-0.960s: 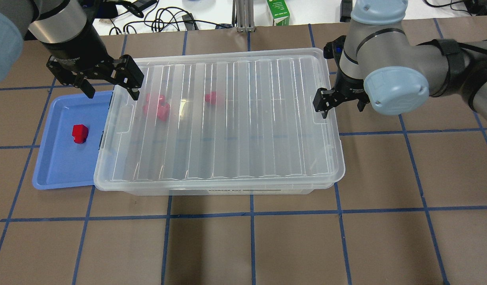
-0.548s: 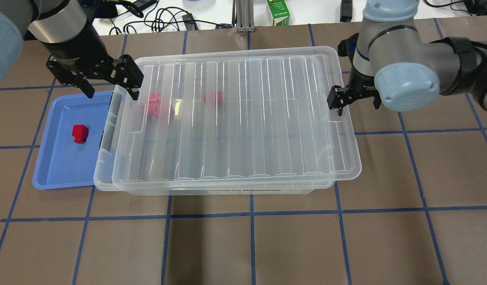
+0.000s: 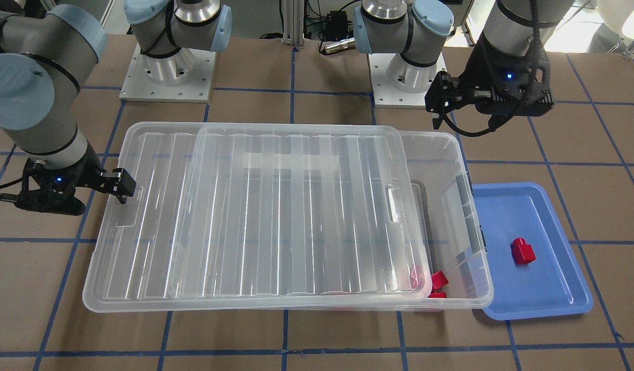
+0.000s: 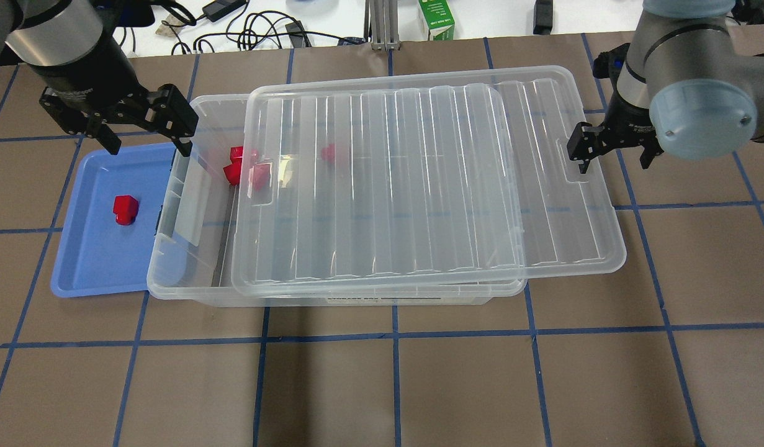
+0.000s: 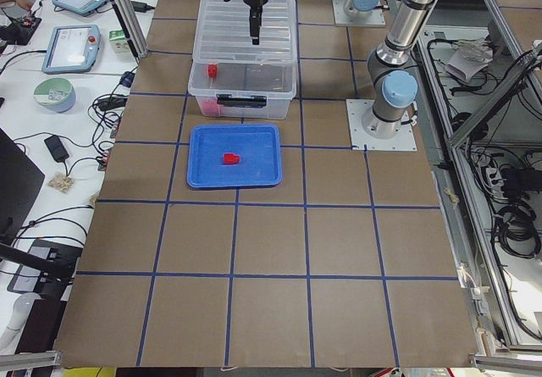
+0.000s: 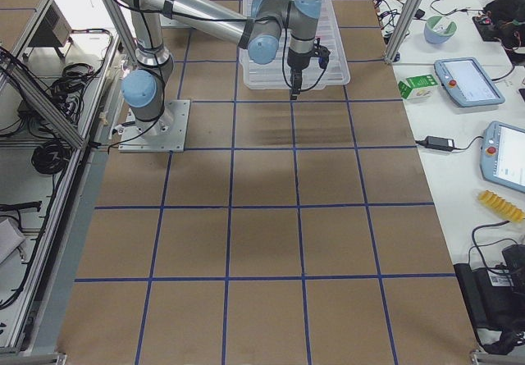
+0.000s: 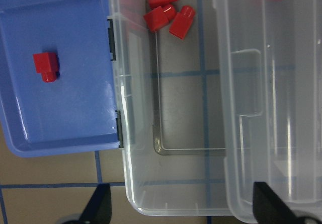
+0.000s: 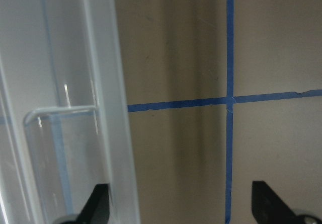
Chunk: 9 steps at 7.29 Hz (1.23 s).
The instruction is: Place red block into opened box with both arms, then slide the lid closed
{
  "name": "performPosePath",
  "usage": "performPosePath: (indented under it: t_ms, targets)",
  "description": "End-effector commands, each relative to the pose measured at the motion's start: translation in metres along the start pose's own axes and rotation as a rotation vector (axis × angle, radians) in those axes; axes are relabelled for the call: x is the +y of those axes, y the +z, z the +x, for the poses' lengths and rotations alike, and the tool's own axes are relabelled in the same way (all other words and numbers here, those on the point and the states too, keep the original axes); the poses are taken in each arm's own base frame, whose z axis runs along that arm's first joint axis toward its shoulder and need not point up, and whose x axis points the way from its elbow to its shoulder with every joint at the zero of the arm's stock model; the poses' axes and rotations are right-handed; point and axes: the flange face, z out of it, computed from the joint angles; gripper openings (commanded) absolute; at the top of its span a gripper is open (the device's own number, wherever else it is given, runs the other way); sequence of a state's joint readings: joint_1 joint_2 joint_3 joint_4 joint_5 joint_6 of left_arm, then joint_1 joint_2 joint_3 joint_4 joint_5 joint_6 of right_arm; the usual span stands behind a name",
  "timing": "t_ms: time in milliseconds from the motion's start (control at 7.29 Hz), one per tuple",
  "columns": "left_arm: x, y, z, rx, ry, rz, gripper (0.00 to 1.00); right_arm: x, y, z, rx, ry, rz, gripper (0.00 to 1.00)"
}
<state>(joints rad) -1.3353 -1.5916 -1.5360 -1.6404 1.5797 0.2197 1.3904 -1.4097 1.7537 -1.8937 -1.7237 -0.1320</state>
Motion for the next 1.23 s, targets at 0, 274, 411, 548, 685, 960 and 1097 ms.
performPosePath:
  t_ms: [0, 274, 411, 548, 685, 960, 1097]
  targets:
    - [-0.021, 0.040, -0.099, 0.097, -0.042, -0.044, 1.00, 0.000, -0.006, 0.016, 0.029, -0.026, 0.006, 1.00]
    - [-0.051, 0.122, -0.161, 0.113, 0.010, -0.040, 1.00, -0.001, -0.003, 0.039, 0.026, -0.031, -0.001, 1.00]
    - [-0.059, 0.163, -0.188, 0.126, 0.013, -0.040, 1.00, -0.001, -0.004, 0.040, 0.026, -0.036, 0.000, 1.00]
    - [-0.066, 0.185, -0.196, 0.132, 0.014, -0.057, 1.00, -0.001, -0.003, 0.043, 0.027, -0.031, -0.001, 1.00]
    - [-0.078, 0.206, -0.203, 0.134, 0.013, -0.060, 1.00, -0.002, -0.005, 0.050, 0.027, -0.022, 0.002, 1.00]
    - [-0.099, 0.243, -0.216, 0.090, -0.015, 0.007, 1.00, 0.000, -0.013, 0.049, 0.030, -0.036, 0.017, 1.00]
    - [-0.105, 0.252, -0.219, 0.075, -0.016, 0.029, 1.00, -0.001, -0.029, 0.048, 0.030, -0.035, 0.052, 1.00]
